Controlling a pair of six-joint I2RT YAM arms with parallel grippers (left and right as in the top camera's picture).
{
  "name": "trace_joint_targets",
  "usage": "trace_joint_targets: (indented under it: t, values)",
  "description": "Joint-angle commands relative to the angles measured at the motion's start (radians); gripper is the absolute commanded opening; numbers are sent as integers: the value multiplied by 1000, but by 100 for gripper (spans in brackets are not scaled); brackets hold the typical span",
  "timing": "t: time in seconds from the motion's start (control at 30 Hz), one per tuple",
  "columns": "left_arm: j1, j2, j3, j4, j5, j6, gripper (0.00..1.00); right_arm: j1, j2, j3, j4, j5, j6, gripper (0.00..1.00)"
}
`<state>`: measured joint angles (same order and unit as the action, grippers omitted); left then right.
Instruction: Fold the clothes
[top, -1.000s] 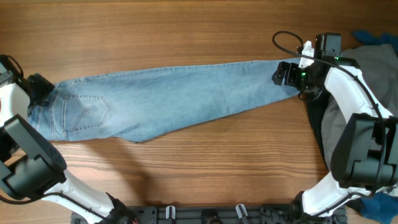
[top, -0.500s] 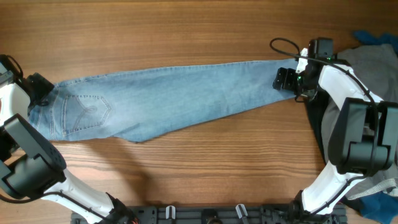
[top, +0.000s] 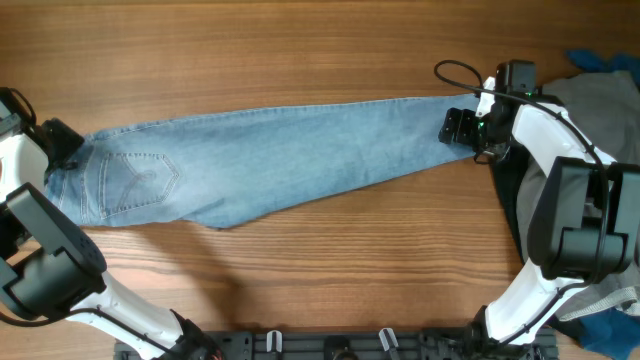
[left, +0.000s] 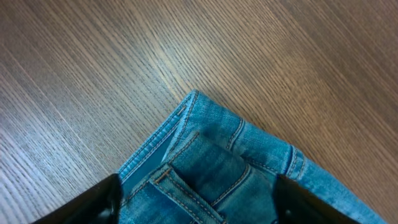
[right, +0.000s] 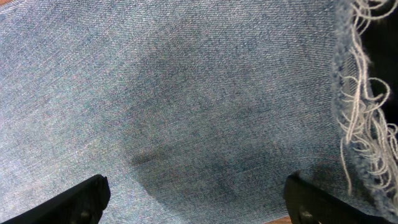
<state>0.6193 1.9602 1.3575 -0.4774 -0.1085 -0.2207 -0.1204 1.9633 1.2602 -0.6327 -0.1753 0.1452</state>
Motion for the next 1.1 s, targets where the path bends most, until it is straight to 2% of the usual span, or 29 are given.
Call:
trace_joint_targets:
  t: [0.0, 0.47, 0.6, 0.73, 0.83, 1.07]
  values:
    - [16, 17, 14, 3, -19, 8, 71, -2, 52, -11, 2, 11, 15, 95]
    - [21, 51, -13, 14, -19, 8, 69, -2, 52, -11, 3, 11, 15, 95]
    - [20, 58, -13, 16, -19, 8, 53, -2, 52, -11, 3, 11, 15, 95]
    - [21, 58, -11, 26, -19, 8, 23, -2, 52, -11, 3, 10, 15, 94]
    - [21, 56, -11, 37, -19, 8, 4, -2, 52, -11, 3, 10, 14, 94]
    - [36, 24, -11, 41, -19, 8, 4, -2, 52, -11, 2, 10, 15, 94]
